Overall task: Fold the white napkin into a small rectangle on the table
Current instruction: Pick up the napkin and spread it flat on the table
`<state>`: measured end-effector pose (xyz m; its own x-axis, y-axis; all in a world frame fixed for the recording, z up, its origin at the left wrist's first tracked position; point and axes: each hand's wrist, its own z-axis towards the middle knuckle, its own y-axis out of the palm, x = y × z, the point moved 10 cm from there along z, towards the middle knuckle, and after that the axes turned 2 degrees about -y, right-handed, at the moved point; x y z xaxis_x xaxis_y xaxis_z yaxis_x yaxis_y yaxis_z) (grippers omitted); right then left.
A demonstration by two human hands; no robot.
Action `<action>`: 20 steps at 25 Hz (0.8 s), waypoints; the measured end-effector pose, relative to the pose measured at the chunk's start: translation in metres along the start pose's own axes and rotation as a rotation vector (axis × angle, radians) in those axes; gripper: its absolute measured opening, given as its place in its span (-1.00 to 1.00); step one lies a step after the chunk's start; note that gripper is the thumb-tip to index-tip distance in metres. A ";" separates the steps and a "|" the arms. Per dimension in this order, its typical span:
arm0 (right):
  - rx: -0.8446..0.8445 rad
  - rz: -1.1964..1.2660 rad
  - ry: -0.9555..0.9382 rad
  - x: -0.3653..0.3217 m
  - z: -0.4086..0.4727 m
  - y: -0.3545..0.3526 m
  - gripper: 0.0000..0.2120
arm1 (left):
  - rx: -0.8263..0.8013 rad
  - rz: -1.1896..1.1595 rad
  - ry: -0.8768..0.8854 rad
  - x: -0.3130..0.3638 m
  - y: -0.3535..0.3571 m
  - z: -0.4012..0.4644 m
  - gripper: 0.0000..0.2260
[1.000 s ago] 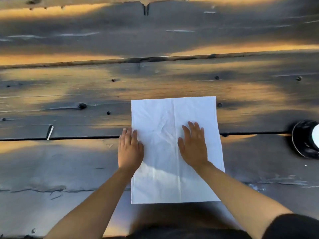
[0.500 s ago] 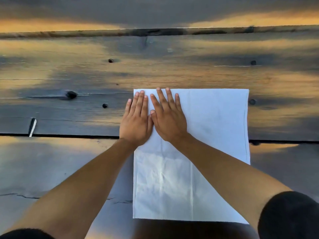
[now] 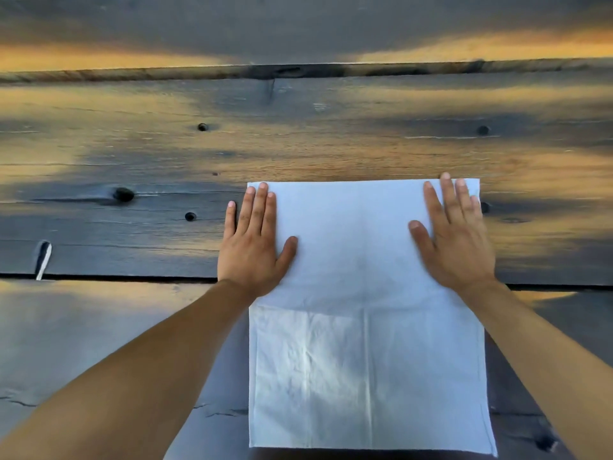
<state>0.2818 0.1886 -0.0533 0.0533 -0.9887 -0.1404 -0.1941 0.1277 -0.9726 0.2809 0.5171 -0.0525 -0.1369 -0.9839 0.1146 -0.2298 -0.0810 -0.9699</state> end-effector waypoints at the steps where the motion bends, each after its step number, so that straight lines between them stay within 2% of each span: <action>1: 0.009 -0.004 -0.006 0.002 0.000 0.000 -0.35 | 0.001 -0.004 0.003 -0.001 0.000 0.000 -0.27; 5: 0.052 0.091 0.082 -0.010 0.006 -0.007 -0.38 | 0.002 -0.018 0.007 -0.002 0.000 0.000 -0.28; 7: 0.128 0.130 0.095 -0.049 0.009 -0.018 -0.41 | 0.009 -0.023 0.013 -0.001 0.000 0.000 -0.29; 9: 0.162 0.153 -0.081 -0.135 0.014 -0.021 -0.46 | 0.023 -0.042 0.020 -0.001 0.000 0.001 -0.33; 11: 0.117 0.182 -0.258 -0.213 0.022 -0.008 -0.48 | 0.039 -0.048 0.026 -0.002 -0.001 0.001 -0.39; 12: 0.077 0.189 -0.282 -0.232 0.027 0.001 -0.47 | 0.046 -0.048 0.029 -0.003 0.000 0.001 -0.41; 14: 0.021 0.154 -0.282 -0.230 0.031 0.018 -0.44 | 0.050 -0.038 0.040 -0.002 0.001 0.001 -0.43; 17: 0.053 0.040 -0.321 -0.195 0.022 0.020 -0.46 | 0.045 -0.041 0.039 -0.003 0.000 0.001 -0.41; 20: 0.089 -0.020 -0.151 -0.111 0.015 0.011 -0.41 | 0.026 -0.045 0.047 0.000 0.001 0.001 -0.41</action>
<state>0.2884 0.3008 -0.0507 0.2043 -0.9687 -0.1410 -0.1040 0.1217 -0.9871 0.2816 0.5167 -0.0534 -0.1722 -0.9707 0.1675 -0.2114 -0.1297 -0.9688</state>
